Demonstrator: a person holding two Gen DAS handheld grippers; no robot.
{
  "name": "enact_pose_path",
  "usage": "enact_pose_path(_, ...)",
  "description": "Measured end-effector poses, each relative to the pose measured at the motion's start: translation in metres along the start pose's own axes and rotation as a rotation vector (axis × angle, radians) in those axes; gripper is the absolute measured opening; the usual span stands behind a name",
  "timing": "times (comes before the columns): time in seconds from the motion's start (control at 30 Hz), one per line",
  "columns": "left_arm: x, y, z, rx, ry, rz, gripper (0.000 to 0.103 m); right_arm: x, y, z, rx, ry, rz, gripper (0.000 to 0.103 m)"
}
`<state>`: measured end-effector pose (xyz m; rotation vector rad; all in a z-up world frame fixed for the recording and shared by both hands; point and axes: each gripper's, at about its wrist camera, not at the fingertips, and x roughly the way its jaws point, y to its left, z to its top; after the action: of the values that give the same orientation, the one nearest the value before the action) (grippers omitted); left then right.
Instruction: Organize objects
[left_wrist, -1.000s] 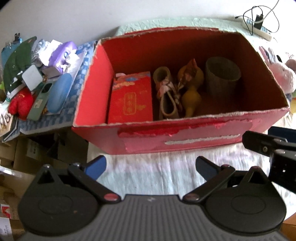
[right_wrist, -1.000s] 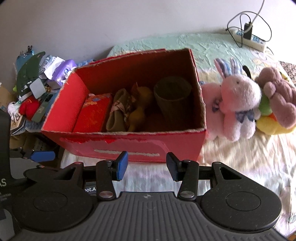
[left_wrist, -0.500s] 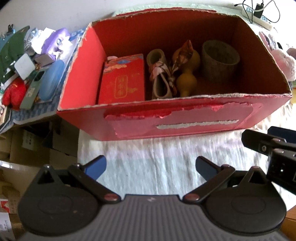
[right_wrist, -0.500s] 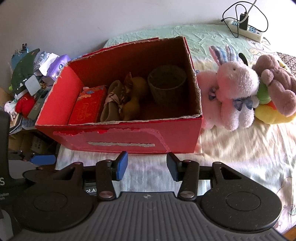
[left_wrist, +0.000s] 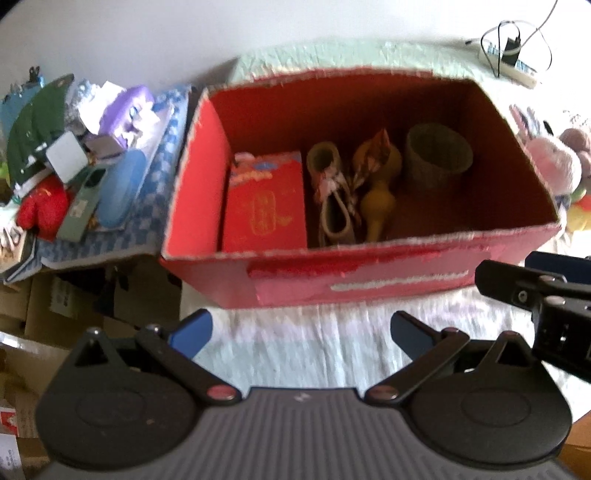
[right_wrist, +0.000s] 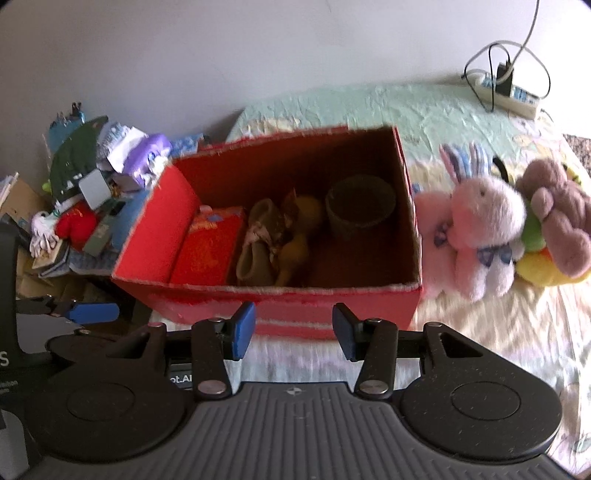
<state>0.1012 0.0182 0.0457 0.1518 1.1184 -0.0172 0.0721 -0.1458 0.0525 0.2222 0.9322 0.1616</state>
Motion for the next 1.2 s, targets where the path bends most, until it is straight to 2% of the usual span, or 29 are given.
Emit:
enact_pose_path(0.23, -0.013, 0.002, 0.02, -0.003, -0.077, 0.03, 0.102, -0.004, 0.001, 0.014, 0.009, -0.058, -0.012, 0.049)
enact_pose_path(0.53, -0.009, 0.007, 0.038, -0.012, -0.117, 0.054, 0.102, 0.006, -0.005, 0.024, 0.03, -0.077, -0.042, 0.049)
enact_pose_path(0.83, 0.003, 0.006, 0.05, 0.002, -0.127, 0.074, 0.102, 0.017, -0.012, 0.032, 0.046, -0.084, -0.063, 0.049)
enact_pose_path(1.2, 0.019, 0.003, 0.059, 0.01, -0.131, 0.061, 0.102, 0.032, -0.016, 0.041, 0.048, -0.073, -0.08, 0.05)
